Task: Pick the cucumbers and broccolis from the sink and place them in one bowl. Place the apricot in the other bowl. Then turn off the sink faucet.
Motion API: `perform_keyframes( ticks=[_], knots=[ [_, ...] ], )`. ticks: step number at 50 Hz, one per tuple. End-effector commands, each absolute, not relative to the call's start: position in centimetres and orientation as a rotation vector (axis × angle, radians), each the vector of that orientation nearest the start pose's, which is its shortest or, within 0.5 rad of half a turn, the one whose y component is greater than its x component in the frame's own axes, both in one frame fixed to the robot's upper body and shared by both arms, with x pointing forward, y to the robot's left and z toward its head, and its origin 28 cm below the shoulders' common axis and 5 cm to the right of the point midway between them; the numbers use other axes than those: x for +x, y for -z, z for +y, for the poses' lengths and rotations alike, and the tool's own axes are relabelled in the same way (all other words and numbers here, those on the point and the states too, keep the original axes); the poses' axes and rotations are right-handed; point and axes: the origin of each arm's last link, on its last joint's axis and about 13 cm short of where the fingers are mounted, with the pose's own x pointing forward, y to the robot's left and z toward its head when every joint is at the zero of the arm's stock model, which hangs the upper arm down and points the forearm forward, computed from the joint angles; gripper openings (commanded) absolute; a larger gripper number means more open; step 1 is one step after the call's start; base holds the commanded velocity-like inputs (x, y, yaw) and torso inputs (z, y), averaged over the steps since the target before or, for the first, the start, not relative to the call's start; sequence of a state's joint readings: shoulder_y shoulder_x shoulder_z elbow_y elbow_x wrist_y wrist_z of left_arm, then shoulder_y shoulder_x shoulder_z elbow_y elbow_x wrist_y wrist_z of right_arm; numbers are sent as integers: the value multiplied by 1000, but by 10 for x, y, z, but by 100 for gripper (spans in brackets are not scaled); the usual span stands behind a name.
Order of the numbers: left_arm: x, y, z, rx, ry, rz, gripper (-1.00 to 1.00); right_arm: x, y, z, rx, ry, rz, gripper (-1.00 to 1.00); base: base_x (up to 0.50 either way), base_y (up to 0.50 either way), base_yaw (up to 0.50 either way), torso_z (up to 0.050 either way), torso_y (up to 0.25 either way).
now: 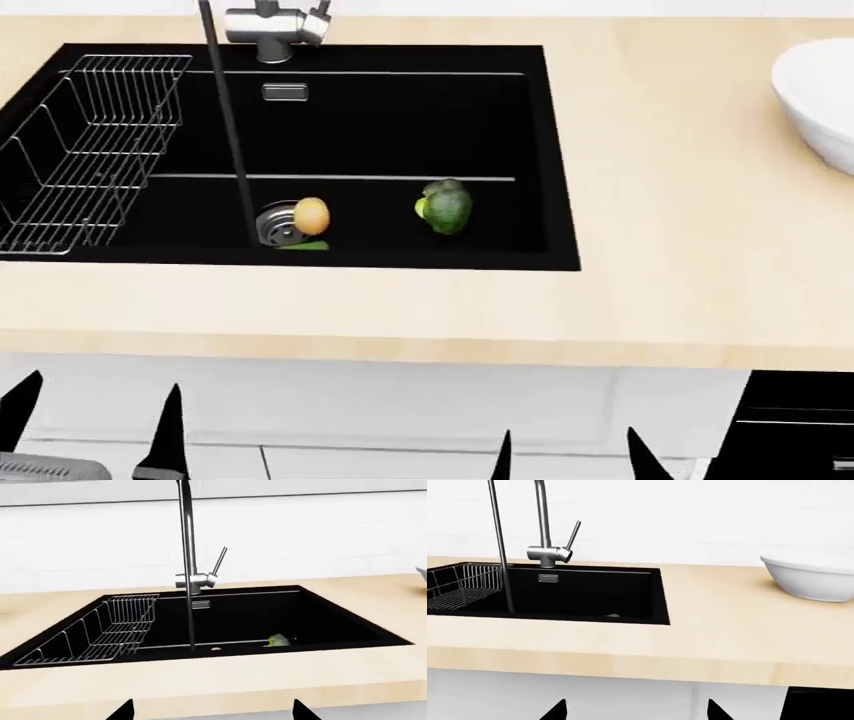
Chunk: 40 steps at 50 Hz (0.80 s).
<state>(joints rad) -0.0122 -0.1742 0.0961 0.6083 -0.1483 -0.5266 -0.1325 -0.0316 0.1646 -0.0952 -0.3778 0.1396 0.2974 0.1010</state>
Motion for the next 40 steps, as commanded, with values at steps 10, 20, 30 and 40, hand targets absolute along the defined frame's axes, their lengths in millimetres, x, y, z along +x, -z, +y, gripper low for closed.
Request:
perform_keyframes(
  ticks=[10,20,30,40],
  knots=[
    [194,-143,214,70,109,-91,100,194,-103,-113,-63,-56,-88,100,0,450,0,50,81],
    [206,-191,217,95,166,-107,100,204,-174,-128,-160,-58,-162,100,0,0,0,50,81],
    [218,-220,218,86,209,-118,100,206,-219,-131,-261,-77,-226,100,121,-5,0,50,81],
    [215,-247,211,86,240,-165,100,204,-239,-128,-330,-78,-263,100,500,-23,0,50,81]
  ],
)
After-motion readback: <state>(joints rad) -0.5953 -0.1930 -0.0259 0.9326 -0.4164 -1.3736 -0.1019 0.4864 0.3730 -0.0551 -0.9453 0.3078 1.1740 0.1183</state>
